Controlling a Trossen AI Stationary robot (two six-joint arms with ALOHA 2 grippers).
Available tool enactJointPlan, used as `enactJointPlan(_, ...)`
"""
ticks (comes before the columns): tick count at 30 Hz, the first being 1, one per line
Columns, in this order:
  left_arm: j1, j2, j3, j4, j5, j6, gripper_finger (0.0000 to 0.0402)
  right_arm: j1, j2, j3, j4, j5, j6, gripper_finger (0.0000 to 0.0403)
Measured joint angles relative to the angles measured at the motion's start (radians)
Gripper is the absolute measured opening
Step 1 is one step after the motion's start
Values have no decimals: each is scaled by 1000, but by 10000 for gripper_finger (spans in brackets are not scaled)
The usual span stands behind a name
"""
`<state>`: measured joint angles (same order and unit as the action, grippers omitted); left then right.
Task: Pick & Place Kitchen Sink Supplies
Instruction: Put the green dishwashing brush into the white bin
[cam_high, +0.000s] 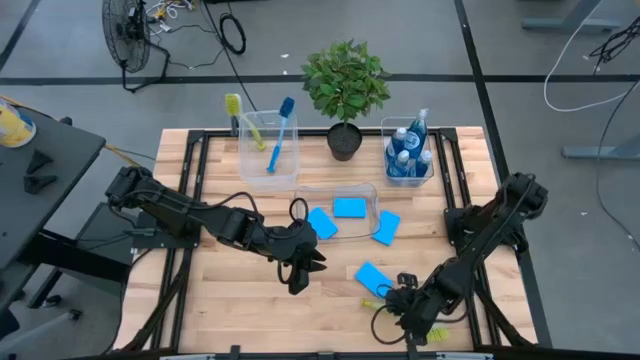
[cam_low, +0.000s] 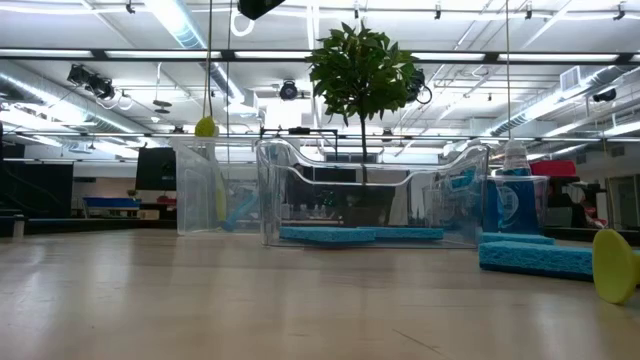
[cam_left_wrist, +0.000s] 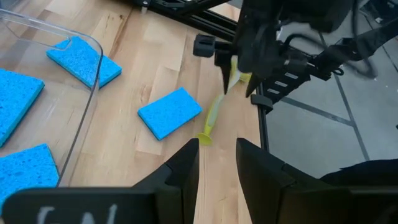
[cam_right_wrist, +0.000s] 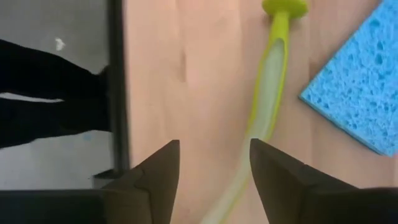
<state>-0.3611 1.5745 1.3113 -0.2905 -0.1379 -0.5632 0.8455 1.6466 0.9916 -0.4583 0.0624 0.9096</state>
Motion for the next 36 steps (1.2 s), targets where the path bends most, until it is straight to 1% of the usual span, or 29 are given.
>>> enactJointPlan(6,0,0,0,-1,0,0,110,-10,52,0,-21,0,29,206)
enactJointPlan(13,0,0,0,-25,0,0,110,-11,58,0,-47,33,32,206)
enactJointPlan(21,0,0,0,-39,0,0,110,-11,78,0,-46,34,16,206)
enactJointPlan(27,0,0,0,-46,-4,0,110,-11,119,0,-18,-3,20,206)
enactJointPlan(32,0,0,0,-54,-5,0,110,-11,126,0,4,-22,25,206)
enactJointPlan(34,0,0,0,-56,-8,3,110,-11,126,0,-1,-26,25,201)
enactJointPlan(36,0,0,0,-57,-8,8,110,-11,126,0,-4,-36,24,188)
